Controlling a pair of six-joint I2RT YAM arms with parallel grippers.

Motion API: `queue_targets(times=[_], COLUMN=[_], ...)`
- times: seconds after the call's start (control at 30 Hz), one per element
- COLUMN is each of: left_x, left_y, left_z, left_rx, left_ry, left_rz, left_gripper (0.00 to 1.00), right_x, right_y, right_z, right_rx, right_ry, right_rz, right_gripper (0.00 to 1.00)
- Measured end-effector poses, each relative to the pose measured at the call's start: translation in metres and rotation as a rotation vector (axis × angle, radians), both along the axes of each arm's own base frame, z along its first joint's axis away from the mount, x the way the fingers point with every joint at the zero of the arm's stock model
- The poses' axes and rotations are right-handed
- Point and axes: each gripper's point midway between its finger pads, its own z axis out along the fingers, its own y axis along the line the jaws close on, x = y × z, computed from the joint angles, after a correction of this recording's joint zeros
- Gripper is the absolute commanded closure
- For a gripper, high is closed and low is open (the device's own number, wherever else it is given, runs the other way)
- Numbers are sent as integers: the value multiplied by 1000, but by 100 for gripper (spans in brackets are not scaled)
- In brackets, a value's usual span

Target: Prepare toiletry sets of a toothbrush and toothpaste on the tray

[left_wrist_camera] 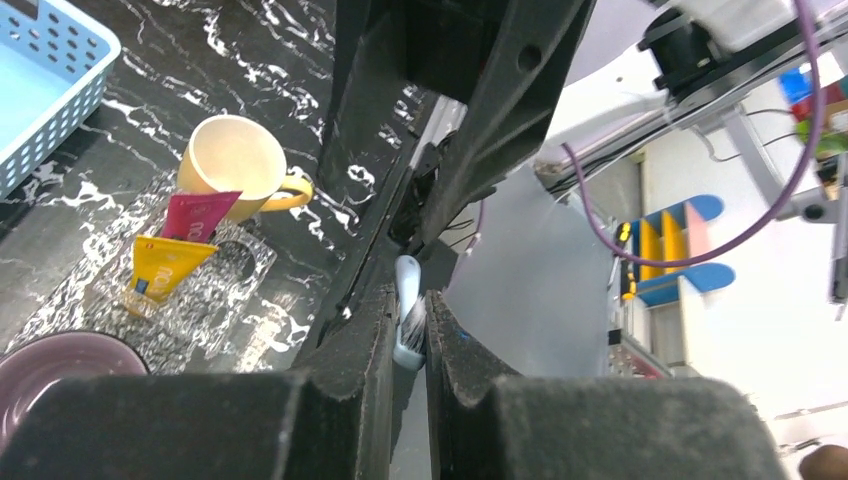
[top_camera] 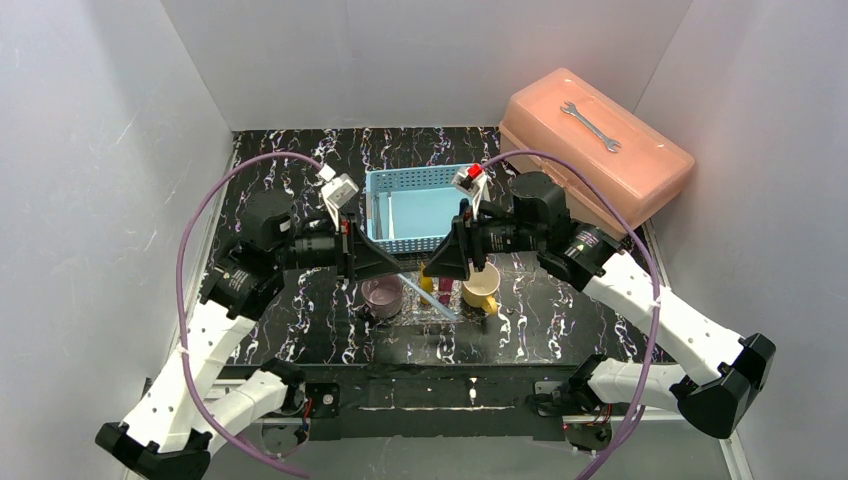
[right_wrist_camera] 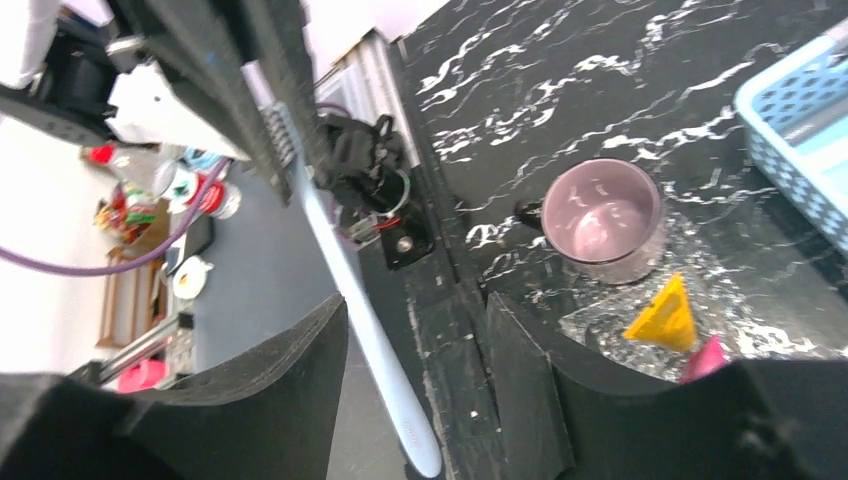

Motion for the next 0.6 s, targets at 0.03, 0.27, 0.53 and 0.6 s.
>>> queue_targets(times=[0.03,0.27,0.53,0.6], left_x=[-2,-14,-23,-24], left_y=[-1,-4,-9,-11], left_z=[-2,-21,-34,-35], left_rx=[15,132,272,306], left_ry=[-4,-27,-106,-133], left_rz=[2,29,77,89], left_gripper=[100,100,100,100], right_x=[3,33,53,56], right_y=[-1,-12,-25,-27], right_z=[0,-6,-12,-14], right_rx=[-6,-69,-117,-129], right_ry=[-6,-42,-69,-71], right_rz=[-19,-207,-345,-367], right_gripper=[38,38,38,38])
